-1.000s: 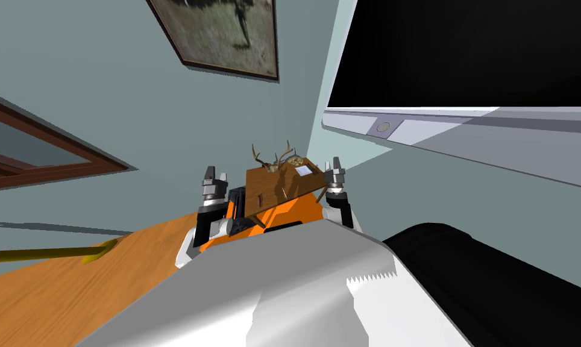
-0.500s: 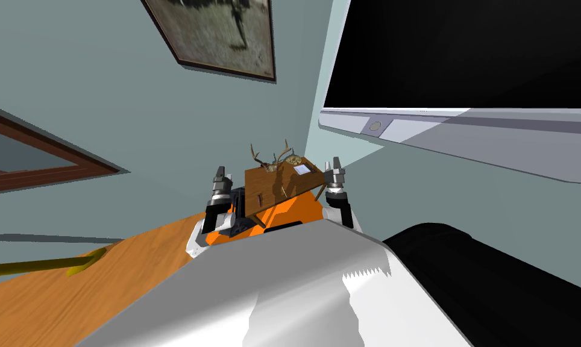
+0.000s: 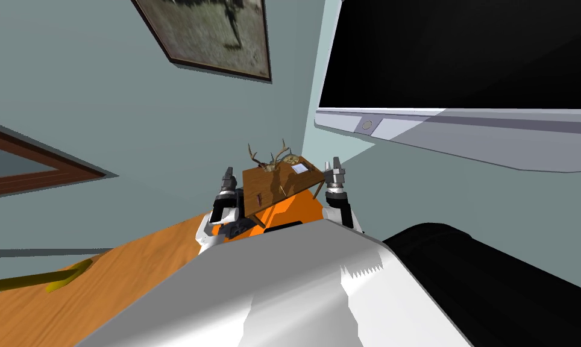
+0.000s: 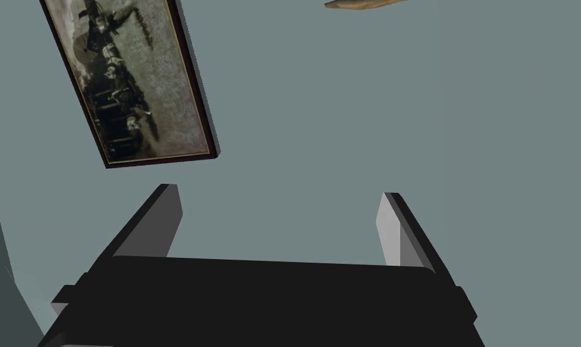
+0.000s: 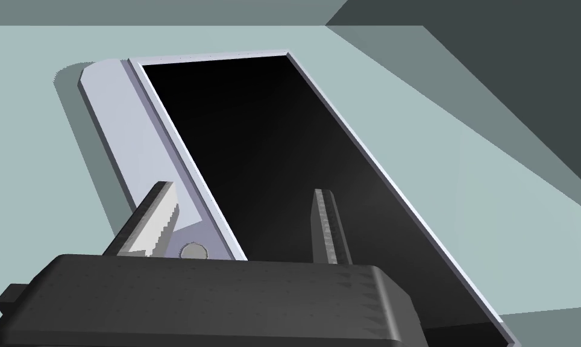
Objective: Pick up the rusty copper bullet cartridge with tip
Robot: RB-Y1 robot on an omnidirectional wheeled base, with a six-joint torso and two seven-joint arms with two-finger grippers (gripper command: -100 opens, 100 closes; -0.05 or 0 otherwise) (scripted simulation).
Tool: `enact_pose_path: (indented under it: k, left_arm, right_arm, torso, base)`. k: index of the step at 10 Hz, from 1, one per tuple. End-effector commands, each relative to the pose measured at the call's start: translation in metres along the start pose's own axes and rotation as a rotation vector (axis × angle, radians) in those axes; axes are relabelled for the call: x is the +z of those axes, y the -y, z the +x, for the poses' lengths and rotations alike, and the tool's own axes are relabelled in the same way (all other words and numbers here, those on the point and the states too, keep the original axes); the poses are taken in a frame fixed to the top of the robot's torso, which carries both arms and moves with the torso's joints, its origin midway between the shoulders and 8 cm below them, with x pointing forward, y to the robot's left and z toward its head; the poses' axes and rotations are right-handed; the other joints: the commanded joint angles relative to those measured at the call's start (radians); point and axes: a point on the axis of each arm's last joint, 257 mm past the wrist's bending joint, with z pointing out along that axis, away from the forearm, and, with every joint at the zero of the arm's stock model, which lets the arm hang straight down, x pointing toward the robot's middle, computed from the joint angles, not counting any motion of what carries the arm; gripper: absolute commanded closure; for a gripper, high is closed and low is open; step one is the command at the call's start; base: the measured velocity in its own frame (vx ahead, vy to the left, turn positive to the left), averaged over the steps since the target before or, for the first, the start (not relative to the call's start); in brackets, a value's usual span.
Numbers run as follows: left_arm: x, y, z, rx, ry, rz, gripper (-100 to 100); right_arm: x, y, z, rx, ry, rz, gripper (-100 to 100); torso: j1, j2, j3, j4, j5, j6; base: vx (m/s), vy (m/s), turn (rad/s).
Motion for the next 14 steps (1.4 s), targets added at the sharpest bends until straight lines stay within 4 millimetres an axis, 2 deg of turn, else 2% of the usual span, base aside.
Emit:
enact_pose_path:
  k: [1, 2, 3, 4, 5, 6, 7, 8, 11, 12, 13, 14]
  left_arm:
    - [0.01, -0.017, 0.006, 0.028, -0.014, -0.049, -100]
    - [0.008, -0.027, 0.008, 0.027, -0.017, -0.069, -100]
    - [0.017, -0.035, 0.013, 0.053, -0.03, -0.097, -100]
    - [0.014, -0.047, 0.015, 0.053, -0.034, -0.122, -100]
    - [0.022, -0.054, 0.02, 0.081, -0.048, -0.149, -100]
    - [0.018, -0.068, 0.021, 0.081, -0.053, -0.176, -100]
    - [0.025, -0.076, 0.026, 0.112, -0.07, -0.207, -100]
    - [0.021, -0.089, 0.028, 0.112, -0.075, -0.232, -100]
    - [0.025, -0.122, 0.038, 0.182, -0.12, -0.326, -100]
    - [0.021, -0.131, 0.039, 0.182, -0.124, -0.344, -100]
    - [0.021, -0.131, 0.039, 0.182, -0.124, -0.344, -100]
    - [0.021, -0.148, 0.043, 0.221, -0.15, -0.392, -100]
  right_arm:
    - [0.0, 0.0, 0.0, 0.0, 0.0, 0.0, 0]
    - [0.0, 0.0, 0.0, 0.0, 0.0, 0.0, 0]
    - [0.0, 0.0, 0.0, 0.0, 0.0, 0.0, 0]
    - [0.0, 0.0, 0.0, 0.0, 0.0, 0.0, 0]
    - [0.0, 0.0, 0.0, 0.0, 0.0, 0.0, 0]
    - [0.0, 0.0, 0.0, 0.0, 0.0, 0.0, 0]
    - [0.0, 0.0, 0.0, 0.0, 0.0, 0.0, 0]
    - [0.0, 0.0, 0.0, 0.0, 0.0, 0.0, 0]
    - [0.0, 0.0, 0.0, 0.0, 0.0, 0.0, 0]
    - [0.0, 0.0, 0.0, 0.0, 0.0, 0.0, 0]
    - [0.0, 0.0, 0.0, 0.0, 0.0, 0.0, 0]
    - [0.0, 0.0, 0.0, 0.0, 0.0, 0.0, 0]
  torso:
    - [0.0, 0.0, 0.0, 0.0, 0.0, 0.0]
    - [0.0, 0.0, 0.0, 0.0, 0.0, 0.0]
    - [0.0, 0.0, 0.0, 0.0, 0.0, 0.0]
    - [0.0, 0.0, 0.0, 0.0, 0.0, 0.0]
    - [0.0, 0.0, 0.0, 0.0, 0.0, 0.0]
    - [0.0, 0.0, 0.0, 0.0, 0.0, 0.0]
    - [0.0, 0.0, 0.0, 0.0, 0.0, 0.0]
    - [0.0, 0.0, 0.0, 0.0, 0.0, 0.0]
    - [0.0, 0.0, 0.0, 0.0, 0.0, 0.0]
    - [-0.001, 0.0, 0.0, 0.0, 0.0, 0.0]
    - [-0.001, 0.0, 0.0, 0.0, 0.0, -0.001]
    - [-0.001, -0.001, 0.0, 0.0, 0.0, -0.001]
  base:
    - [-0.031, 0.023, -0.092]
    - [-0.027, 0.021, -0.056]
    - [-0.031, 0.011, -0.118]
    - [-0.026, 0.01, -0.063]
    - [-0.027, 0.014, -0.106]
    - [-0.023, 0.015, -0.049]
    - [-0.03, 0.014, -0.094]
    - [-0.027, 0.01, -0.055]
    - [-0.029, 0.01, -0.083]
    - [-0.025, 0.006, -0.049]
    - [-0.009, 0.001, 0.014]
    - [-0.016, -0.004, -0.08]
